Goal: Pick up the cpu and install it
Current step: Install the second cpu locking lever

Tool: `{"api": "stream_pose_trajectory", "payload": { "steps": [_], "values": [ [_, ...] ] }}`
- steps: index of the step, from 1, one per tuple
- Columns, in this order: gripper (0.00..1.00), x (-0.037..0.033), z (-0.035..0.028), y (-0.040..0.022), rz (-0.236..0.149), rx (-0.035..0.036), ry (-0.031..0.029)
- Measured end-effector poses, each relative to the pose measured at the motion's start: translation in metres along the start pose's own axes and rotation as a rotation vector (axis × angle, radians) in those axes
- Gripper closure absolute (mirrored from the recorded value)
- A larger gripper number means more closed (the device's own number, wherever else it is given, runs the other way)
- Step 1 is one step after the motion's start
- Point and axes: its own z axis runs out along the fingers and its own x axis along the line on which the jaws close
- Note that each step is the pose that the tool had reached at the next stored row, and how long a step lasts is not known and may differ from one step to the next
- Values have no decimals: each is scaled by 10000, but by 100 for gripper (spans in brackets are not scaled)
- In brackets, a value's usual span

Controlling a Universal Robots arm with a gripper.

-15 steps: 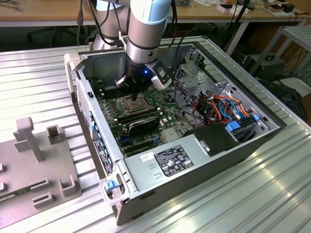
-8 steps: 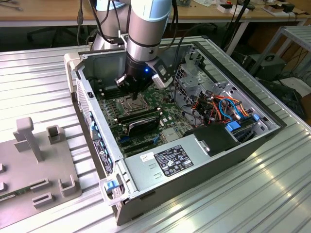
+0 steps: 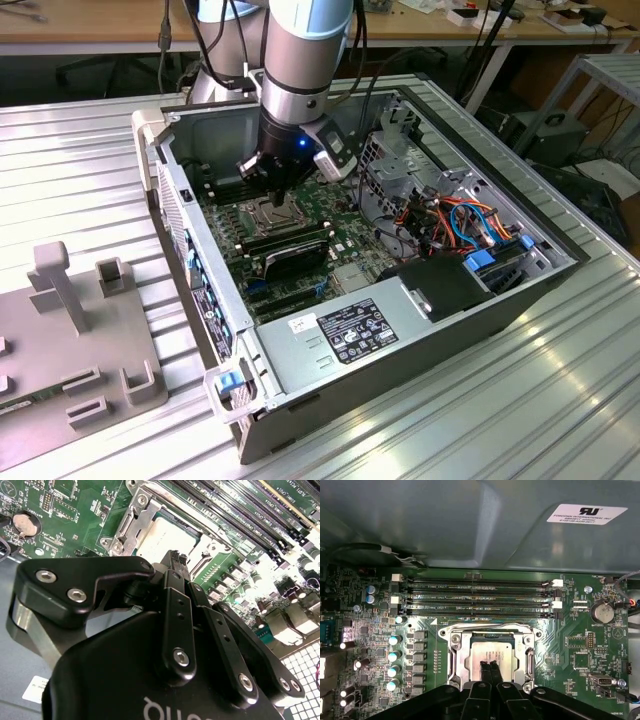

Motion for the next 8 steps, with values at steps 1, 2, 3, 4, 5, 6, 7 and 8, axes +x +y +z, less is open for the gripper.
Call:
{"api": "stream_pose_trajectory", "payload": {
  "steps": [1,2,3,4,5,6,7,8],
  "values": [
    [89,0,0,0,1,0,0],
    [89,0,0,0,0,1,-1],
    [89,0,0,0,0,1,-1],
    [89,0,0,0,0,2,-1],
    [89,0,0,0,0,3,-1],
    [89,0,0,0,0,4,0],
    [89,0,0,0,0,5,0],
    [89,-1,-3,1,0,5,0]
  ]
}}
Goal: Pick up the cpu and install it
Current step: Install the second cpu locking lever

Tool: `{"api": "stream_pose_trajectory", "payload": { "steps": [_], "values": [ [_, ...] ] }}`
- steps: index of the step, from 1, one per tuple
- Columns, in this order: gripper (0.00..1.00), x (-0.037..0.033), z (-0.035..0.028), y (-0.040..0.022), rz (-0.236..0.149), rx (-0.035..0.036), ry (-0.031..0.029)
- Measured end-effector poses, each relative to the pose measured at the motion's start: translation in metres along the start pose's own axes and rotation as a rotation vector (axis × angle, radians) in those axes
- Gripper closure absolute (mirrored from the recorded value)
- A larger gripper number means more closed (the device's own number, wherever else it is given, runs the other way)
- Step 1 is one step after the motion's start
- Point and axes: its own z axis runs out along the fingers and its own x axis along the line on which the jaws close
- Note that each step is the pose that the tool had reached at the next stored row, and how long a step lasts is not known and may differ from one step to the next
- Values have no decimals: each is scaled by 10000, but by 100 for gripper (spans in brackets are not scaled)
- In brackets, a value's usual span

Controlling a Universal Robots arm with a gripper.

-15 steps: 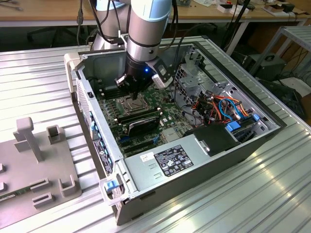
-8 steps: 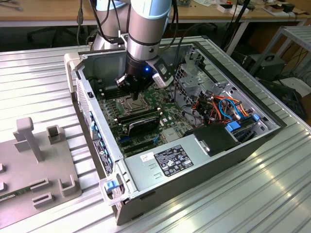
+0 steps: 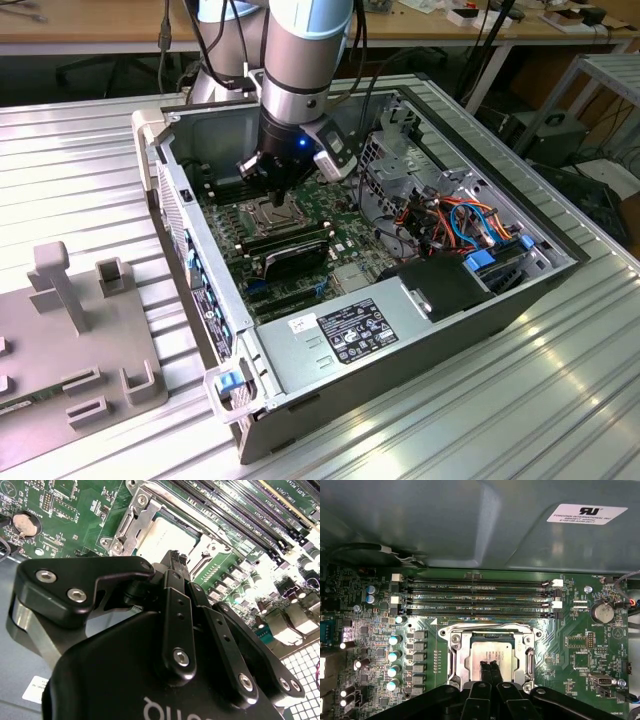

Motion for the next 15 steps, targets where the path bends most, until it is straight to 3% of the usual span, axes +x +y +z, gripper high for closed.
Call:
{"api": "stream_pose_trajectory", "payload": {
  "steps": [15],
  "values": [
    [89,-9,-176,14,1,-2,-2]
  ]
}}
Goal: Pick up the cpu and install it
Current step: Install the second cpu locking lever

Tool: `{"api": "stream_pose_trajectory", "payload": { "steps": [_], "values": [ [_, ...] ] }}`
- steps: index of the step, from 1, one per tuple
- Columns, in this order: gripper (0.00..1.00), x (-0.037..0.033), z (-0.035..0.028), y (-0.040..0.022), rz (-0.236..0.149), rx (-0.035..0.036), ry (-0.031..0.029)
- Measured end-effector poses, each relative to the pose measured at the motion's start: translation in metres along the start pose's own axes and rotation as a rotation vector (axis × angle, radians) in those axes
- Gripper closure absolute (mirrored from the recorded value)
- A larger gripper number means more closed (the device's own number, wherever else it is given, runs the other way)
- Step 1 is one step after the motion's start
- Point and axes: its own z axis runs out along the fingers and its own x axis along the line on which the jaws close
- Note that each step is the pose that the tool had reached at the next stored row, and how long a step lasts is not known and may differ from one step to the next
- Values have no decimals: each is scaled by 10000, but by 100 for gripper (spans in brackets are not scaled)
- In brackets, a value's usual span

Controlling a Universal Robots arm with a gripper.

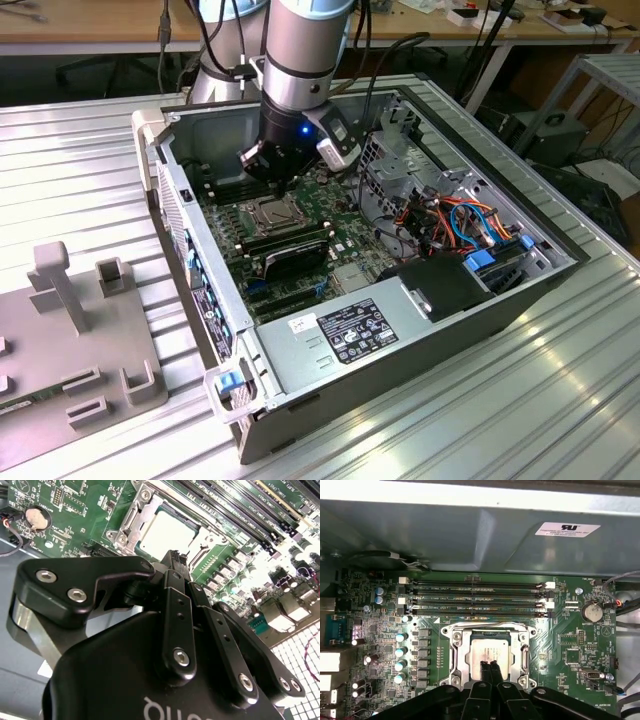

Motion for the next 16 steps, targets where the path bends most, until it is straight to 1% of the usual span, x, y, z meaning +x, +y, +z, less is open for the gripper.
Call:
{"api": "stream_pose_trajectory", "payload": {
  "steps": [4,14,16],
  "values": [
    [89,-1,-10,1,0,1,1],
    [89,-1,-13,0,-1,2,2],
    [89,1,-15,-25,-1,2,3]
  ]
}}
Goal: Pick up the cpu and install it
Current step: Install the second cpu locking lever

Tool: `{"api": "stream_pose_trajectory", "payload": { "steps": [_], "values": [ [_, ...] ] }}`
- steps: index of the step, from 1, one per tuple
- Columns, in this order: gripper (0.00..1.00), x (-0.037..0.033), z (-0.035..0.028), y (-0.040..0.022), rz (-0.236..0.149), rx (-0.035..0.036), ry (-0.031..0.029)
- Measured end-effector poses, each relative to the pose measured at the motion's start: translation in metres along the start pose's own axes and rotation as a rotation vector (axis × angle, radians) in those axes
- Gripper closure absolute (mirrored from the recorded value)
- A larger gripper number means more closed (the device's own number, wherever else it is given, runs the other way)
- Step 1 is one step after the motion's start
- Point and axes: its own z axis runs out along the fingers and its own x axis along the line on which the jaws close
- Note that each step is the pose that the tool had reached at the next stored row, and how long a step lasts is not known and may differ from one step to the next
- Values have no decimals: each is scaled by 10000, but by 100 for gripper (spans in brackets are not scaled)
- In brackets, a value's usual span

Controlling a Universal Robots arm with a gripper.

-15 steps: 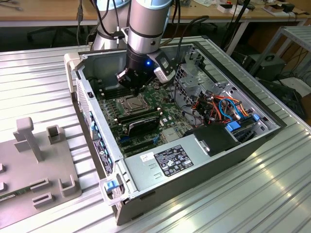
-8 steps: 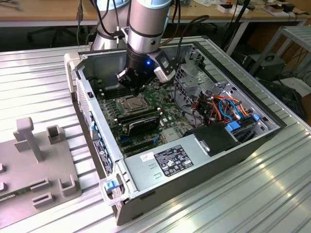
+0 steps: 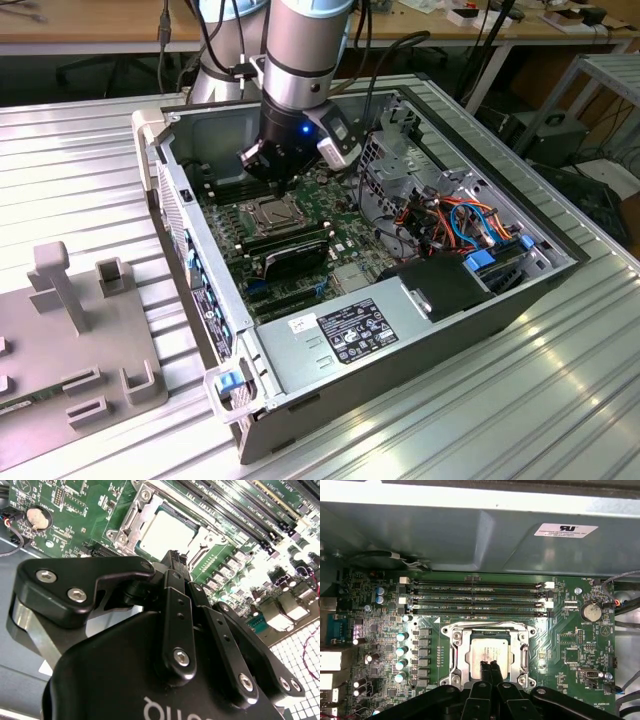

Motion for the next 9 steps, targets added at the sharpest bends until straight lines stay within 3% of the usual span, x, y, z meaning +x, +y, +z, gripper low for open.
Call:
{"api": "stream_pose_trajectory", "payload": {
  "steps": [9],
  "values": [
    [89,5,-11,-134,0,5,-1]
  ]
}}
